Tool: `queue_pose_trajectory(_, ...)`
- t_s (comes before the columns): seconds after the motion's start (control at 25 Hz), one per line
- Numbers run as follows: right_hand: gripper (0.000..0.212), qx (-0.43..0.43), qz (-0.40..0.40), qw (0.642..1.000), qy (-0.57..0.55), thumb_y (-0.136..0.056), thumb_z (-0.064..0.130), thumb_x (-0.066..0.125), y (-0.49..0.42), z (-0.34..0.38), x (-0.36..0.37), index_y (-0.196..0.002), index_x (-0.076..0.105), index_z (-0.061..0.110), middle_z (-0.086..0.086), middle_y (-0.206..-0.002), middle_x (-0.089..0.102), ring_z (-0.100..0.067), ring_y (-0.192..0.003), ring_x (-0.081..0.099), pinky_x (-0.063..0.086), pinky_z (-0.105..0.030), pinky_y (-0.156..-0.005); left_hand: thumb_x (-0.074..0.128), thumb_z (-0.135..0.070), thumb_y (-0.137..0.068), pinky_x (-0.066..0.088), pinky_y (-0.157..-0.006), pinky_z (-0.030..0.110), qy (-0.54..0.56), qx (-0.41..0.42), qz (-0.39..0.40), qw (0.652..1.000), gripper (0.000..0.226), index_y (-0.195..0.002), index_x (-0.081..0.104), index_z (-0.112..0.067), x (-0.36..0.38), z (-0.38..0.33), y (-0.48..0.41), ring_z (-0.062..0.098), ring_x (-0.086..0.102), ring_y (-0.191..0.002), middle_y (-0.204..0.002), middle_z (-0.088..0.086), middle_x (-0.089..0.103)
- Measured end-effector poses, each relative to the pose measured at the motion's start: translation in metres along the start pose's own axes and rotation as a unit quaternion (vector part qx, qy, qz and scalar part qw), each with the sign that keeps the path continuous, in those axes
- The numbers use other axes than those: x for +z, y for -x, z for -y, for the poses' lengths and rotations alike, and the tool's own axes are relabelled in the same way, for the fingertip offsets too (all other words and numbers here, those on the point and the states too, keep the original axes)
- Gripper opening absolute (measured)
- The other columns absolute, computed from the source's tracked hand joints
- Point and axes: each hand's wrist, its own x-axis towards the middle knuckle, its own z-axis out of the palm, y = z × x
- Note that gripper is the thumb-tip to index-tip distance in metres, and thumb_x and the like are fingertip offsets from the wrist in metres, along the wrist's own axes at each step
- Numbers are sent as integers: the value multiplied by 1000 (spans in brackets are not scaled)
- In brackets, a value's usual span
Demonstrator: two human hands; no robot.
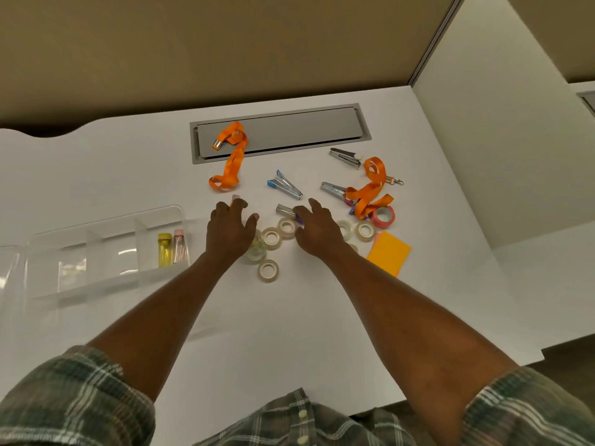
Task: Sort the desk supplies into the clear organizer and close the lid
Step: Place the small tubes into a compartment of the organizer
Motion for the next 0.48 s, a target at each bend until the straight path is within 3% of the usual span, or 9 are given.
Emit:
queue_pose_trajectory(0.16, 39, -10, 13, 1000, 9, -93, 15, 49, -11, 4, 1, -131, 54, 22, -11, -148, 41, -35, -122, 48, 46, -43, -93, 66, -24, -89, 47, -79, 33, 24, 47, -51, 997, 31, -117, 56, -16, -11, -3, 21, 26, 58, -96, -107, 12, 62)
queue_pose_trajectory(0.28, 31, -32, -12, 999, 40, -95, 14, 44, -12, 4, 2, -122, 55, 21, -9, -120, 54, -32, -102, 55, 49, -41, -80, 64, -14, -88, 50, -73, 33, 26, 71, -61, 995, 25, -112, 56, -16, -16, 0, 36, 24, 59, -89, -101, 9, 64)
queue_pose_trajectory(0.48, 22, -37, -35, 994, 96, -95, 7, 42, -7, -3, 9, -113, 54, 12, -13, -106, 54, -33, -93, 56, 45, -39, -67, 59, -14, -91, 50, -64, 33, 46, 74, -71, 994, 23, -114, 56, -14, -27, 9, 54, 25, 64, -78, -93, 7, 70)
